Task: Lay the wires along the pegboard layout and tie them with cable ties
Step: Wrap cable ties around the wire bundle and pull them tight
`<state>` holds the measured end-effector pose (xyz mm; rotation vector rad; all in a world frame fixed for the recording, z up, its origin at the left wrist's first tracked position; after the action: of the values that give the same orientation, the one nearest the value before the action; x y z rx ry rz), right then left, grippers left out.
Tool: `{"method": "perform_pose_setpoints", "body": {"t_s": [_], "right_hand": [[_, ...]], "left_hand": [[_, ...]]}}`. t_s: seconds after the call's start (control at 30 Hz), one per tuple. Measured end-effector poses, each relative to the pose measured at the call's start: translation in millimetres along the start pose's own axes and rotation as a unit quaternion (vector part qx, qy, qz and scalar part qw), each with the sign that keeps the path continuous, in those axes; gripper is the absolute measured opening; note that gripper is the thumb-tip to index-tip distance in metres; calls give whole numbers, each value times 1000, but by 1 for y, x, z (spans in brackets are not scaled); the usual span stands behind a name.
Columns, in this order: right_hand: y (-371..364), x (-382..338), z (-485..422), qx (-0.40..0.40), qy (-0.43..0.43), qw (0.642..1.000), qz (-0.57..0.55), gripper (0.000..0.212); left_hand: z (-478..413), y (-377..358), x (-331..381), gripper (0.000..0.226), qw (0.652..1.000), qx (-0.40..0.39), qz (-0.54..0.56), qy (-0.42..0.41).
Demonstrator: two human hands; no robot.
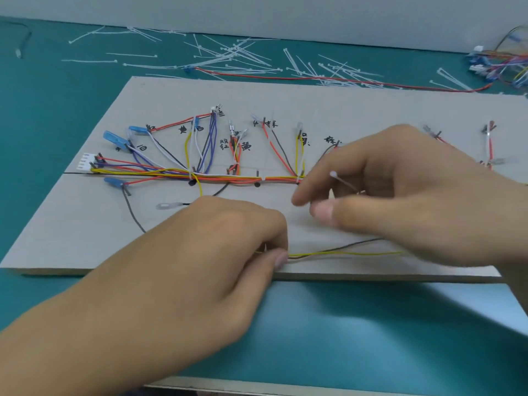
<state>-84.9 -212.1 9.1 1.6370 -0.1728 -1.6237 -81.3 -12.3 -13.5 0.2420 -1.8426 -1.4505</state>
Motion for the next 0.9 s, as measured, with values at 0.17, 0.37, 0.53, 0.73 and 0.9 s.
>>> {"method": "perform_pose_setpoints", "body": {"t_s": [0.17, 0.37, 0.53, 0.73, 0.9], "right_hand": [[0, 7, -5, 7, -11, 976, -219, 32], [-8, 13, -8, -7, -7, 957, -289, 24], [-7, 12, -10, -13, 2, 943, -331, 15], [-6, 15, -12, 29, 16, 928, -371, 12], [-4, 15, -14, 78, 35, 918, -387, 9]], "left_hand": [[-6, 4, -7, 8, 999, -29, 27, 27], [-11, 4, -14, 7, 993, -11, 109, 47], [-20, 4, -22, 6, 979, -62, 182, 72], [-14, 1, -16, 15, 988, -24, 135, 75], [-5, -5, -2, 8, 995, 17, 44, 88]]}}
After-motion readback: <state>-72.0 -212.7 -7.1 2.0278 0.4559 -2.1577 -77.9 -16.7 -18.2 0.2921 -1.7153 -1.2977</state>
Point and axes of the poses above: each hand's wrist, its own z-axis away from the middle knuckle, its own y-axis out of the back of the hand, x = y × z, the point moved 3 cm from there along -z, towards the middle knuckle, and after that the axes turned 8 degrees about -x, right-handed, at the moved point
